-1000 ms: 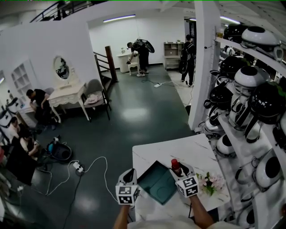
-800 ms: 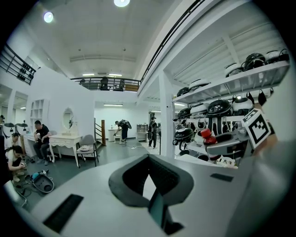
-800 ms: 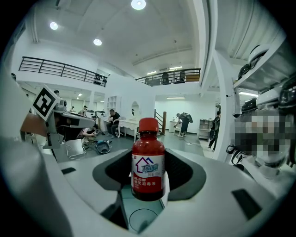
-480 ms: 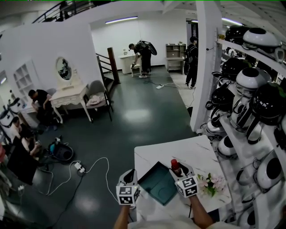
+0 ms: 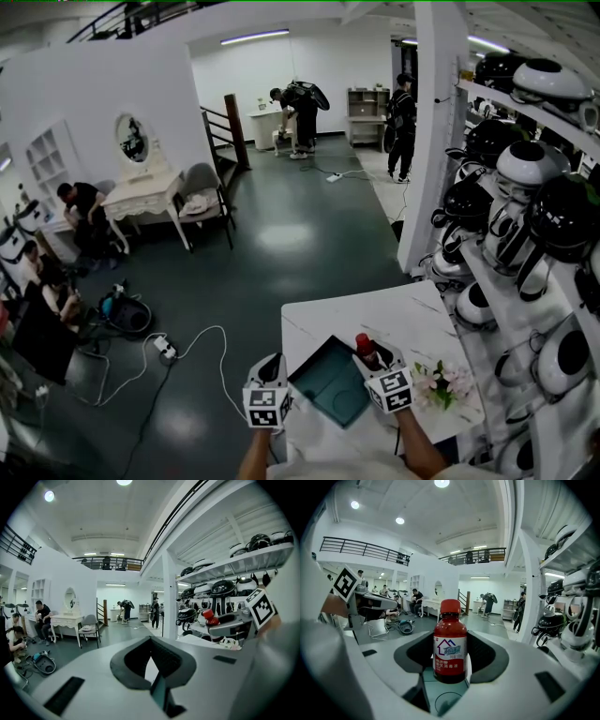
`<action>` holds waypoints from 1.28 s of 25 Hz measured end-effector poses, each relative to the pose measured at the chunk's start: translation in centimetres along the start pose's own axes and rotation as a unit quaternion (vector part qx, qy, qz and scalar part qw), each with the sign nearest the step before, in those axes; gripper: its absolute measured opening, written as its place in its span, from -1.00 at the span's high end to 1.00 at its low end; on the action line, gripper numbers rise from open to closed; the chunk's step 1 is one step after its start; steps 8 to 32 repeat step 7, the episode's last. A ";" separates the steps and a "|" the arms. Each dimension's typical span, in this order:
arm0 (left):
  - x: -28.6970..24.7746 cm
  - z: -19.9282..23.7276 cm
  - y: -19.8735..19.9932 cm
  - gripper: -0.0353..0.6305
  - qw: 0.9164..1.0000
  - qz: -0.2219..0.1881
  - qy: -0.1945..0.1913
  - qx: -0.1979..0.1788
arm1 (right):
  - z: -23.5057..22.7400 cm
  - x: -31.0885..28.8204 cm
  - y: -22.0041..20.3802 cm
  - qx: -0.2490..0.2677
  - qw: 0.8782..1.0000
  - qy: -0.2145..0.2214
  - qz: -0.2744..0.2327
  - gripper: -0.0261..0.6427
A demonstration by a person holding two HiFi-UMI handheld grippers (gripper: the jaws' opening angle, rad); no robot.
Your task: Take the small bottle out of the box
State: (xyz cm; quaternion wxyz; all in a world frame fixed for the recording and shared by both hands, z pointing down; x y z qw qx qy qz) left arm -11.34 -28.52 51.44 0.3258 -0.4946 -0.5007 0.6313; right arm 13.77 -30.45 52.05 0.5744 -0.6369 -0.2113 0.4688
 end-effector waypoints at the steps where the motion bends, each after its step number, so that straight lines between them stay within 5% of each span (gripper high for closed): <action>1: 0.0 0.1 0.0 0.84 1.000 0.001 -0.001 0.000 | 0.1 -0.1 0.0 0.001 1.000 0.001 0.001 0.22; 32: 0.0 0.5 0.0 0.84 1.000 -0.001 -0.003 -0.001 | 0.7 -0.6 -0.1 -0.001 1.000 0.003 0.005 0.22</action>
Point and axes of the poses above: the fingertips, and each gripper's own axes: x backward along the fingers, z to its left, y out of its top, the point moved 6 cm from there along x, backward along the fingers, and after that the axes turned 3 degrees about z, right-handed, at the moved point
